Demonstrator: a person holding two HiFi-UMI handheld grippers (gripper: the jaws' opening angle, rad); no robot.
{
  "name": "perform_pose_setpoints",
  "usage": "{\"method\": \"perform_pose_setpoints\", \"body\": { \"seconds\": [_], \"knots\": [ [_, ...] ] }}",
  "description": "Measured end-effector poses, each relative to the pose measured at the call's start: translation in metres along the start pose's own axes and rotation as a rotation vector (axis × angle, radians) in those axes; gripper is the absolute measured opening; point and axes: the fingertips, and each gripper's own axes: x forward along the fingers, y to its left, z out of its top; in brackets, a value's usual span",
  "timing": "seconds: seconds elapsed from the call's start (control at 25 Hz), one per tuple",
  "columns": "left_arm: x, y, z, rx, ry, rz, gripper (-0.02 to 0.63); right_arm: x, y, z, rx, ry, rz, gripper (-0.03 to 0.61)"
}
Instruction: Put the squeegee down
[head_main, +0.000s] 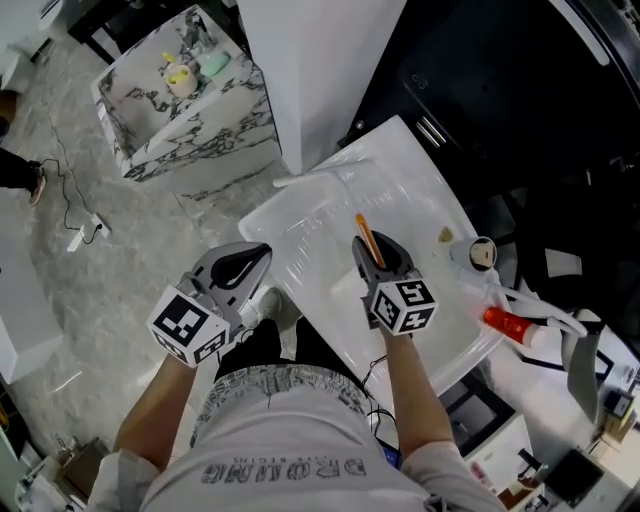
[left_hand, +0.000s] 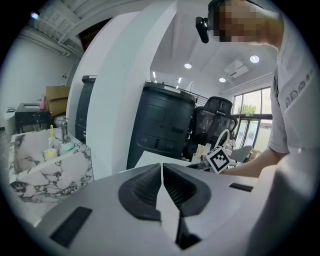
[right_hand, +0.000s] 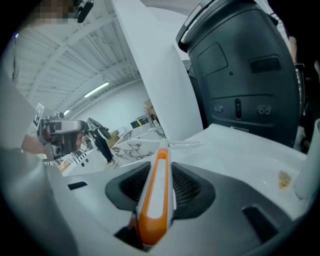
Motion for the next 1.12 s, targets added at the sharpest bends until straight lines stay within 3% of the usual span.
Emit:
{"method": "perform_pose_setpoints", "body": {
  "seconds": [0.76, 1.12],
  "knots": [
    [0.017, 0.000, -0.022, -0.023, 0.024, 0.022, 0.029, 0.020, -0.005, -0.009, -0.093, -0.011, -0.030, 0.141],
    [0.018, -0.005, -0.036, -0.033, 0.045, 0.027, 0.029, 0.034, -0.005, -0.032, -0.141, 0.042, -0.061, 0.143]
  ]
}}
